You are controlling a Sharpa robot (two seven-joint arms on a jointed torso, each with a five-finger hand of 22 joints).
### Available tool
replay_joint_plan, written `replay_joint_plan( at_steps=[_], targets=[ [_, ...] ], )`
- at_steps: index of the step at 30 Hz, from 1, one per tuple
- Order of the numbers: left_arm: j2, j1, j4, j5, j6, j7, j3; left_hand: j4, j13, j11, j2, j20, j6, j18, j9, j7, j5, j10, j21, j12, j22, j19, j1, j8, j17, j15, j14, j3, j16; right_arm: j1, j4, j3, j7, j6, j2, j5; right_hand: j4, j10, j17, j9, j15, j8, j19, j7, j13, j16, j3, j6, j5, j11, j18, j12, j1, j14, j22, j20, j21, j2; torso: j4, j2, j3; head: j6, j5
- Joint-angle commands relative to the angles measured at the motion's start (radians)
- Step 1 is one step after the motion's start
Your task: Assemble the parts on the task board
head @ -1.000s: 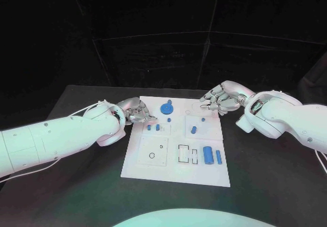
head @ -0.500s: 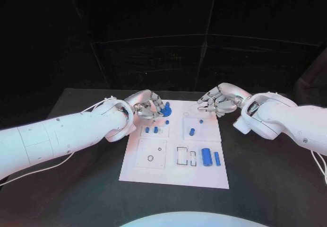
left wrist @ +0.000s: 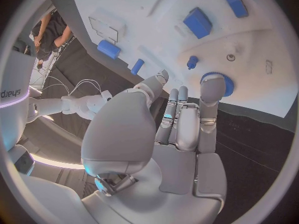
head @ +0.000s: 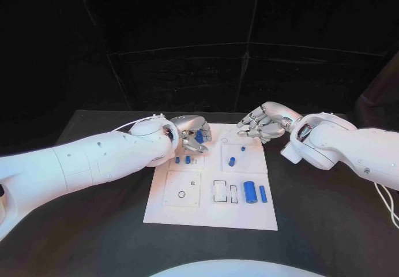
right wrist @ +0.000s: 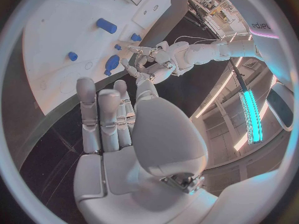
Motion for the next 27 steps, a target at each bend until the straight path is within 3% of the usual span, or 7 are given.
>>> replay_joint_plan(
  at_steps=[1, 9, 13, 27],
  targets=[
    [0.015, 0.003, -0.020, -0.094, 0.096, -0.046, 0.000, 0.000, -0.010, 0.000, 0.004, -0.002, 0.012, -0.012, -0.007, 0.000, -0.002, 0.010, 0.018, -0.006, 0.019, 0.011, 0.007, -0.009, 0.009, -0.001, 0.018, -0.008, 0.010, 0.002, 0.003, 0.001, 0.010, -0.008, 0.001, 0.002, 0.006, -0.003, 0.000, 0.000, 0.004, 0.004, 0.002, 0.001, -0.001, -0.005, -0.001, -0.007, 0.006, 0.003, 0.017, 0.003, -0.006, 0.006, -0.001, 0.002, -0.005, 0.008, 0.0006, 0.000, 0.0000, 0.000, 0.000],
    [0.052, 0.003, -0.062, -0.121, 0.138, -0.074, -0.001, -0.001, -0.034, -0.002, 0.012, -0.005, 0.035, -0.022, -0.023, -0.003, -0.002, 0.024, 0.074, -0.016, 0.076, 0.040, 0.009, -0.019, 0.006, -0.004, 0.026, -0.013, 0.018, 0.002, 0.003, 0.001, 0.009, -0.010, 0.004, 0.002, 0.006, -0.003, 0.000, 0.000, 0.004, 0.004, 0.002, 0.001, -0.001, -0.005, -0.001, -0.007, 0.006, 0.003, 0.017, 0.003, -0.006, 0.006, -0.001, 0.002, -0.005, 0.008, 0.0002, 0.000, -0.0005, -0.001, -0.002],
    [0.060, 0.003, -0.071, -0.131, 0.146, -0.083, -0.002, -0.002, -0.043, -0.003, 0.017, -0.006, 0.044, -0.025, -0.027, -0.005, -0.002, 0.029, 0.086, -0.019, 0.089, 0.047, 0.012, -0.022, 0.003, -0.005, 0.028, -0.012, 0.018, 0.002, 0.004, 0.001, 0.009, -0.010, 0.005, 0.002, 0.006, -0.003, 0.000, 0.000, 0.003, 0.004, 0.002, 0.001, -0.001, -0.005, -0.001, -0.008, 0.008, 0.003, 0.017, 0.004, -0.004, 0.007, -0.001, 0.002, -0.005, 0.009, 0.0029, -0.001, -0.0011, -0.004, -0.005],
    [0.077, 0.003, -0.096, -0.138, 0.191, -0.084, -0.005, -0.010, -0.069, -0.005, 0.033, -0.008, 0.070, -0.031, -0.042, -0.008, -0.002, 0.049, 0.119, -0.032, 0.126, 0.059, 0.026, -0.031, -0.002, -0.006, 0.031, 0.008, 0.021, 0.002, 0.003, 0.001, 0.009, -0.009, 0.008, 0.002, 0.006, -0.003, 0.000, 0.000, 0.003, 0.004, 0.002, 0.001, -0.001, -0.005, -0.001, -0.008, 0.008, 0.003, 0.017, 0.004, -0.004, 0.007, -0.001, 0.002, -0.005, 0.009, 0.0029, -0.002, -0.0012, -0.008, -0.004]
  ],
)
